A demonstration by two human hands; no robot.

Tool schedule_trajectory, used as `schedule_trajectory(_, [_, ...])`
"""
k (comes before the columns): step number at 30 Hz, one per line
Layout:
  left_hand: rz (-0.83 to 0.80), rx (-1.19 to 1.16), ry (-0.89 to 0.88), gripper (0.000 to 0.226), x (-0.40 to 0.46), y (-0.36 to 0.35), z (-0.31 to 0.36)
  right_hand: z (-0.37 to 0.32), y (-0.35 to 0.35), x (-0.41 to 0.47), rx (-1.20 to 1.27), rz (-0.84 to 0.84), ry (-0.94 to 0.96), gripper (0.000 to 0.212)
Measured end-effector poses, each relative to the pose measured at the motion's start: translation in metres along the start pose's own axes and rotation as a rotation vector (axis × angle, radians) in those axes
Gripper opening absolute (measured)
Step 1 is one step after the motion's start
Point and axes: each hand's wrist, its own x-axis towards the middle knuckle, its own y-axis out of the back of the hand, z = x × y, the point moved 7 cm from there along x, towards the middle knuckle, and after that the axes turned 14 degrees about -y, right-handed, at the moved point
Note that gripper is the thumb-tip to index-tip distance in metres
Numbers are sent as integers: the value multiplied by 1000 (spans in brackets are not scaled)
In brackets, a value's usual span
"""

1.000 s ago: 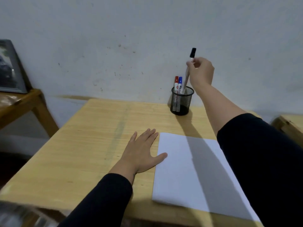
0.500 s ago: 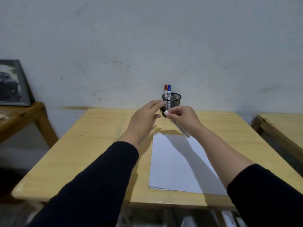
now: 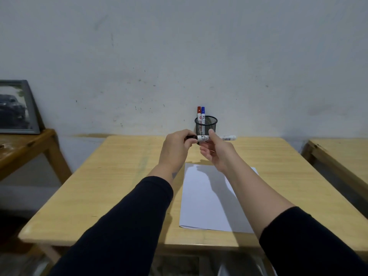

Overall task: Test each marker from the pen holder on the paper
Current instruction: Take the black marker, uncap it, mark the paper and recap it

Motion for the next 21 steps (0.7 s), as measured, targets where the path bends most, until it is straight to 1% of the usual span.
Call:
schedule_trajectory(2, [-23, -27, 31, 12, -6, -6, -3, -1, 0, 8, 59, -10, -7, 24])
schedule_trajectory(6, [-103, -22, 100, 18, -10, -13, -15, 3, -3, 17, 47, -7, 37, 19])
schedule_trajectory(10, [-87, -81, 308, 17, -15, -10, -41, -1, 13, 24, 109, 72, 70, 20])
schedule_trajectory(11, [-106, -58, 347, 16, -18, -8, -49, -3, 20, 26, 105, 102, 84, 20])
schedule_trajectory(13, [-185, 18, 394, 11, -27, -3, -64, -4, 31, 30, 8, 139, 109, 21])
schedule_trajectory(15, [-283, 145, 378, 10, -33, -3, -73, 3, 32, 33, -99, 143, 116, 24])
schedule_trajectory(17, [-343, 243, 367, 7, -36, -8, -80, 11, 28, 34, -133, 142, 119, 27])
schedule_trajectory(19, [-365, 246, 382, 7, -39, -15, -85, 19, 27, 36, -145, 159, 125, 28])
schedule_trajectory(21, [-394, 249, 363, 14, -41, -21, -88, 22, 27, 40, -182, 182, 141, 29])
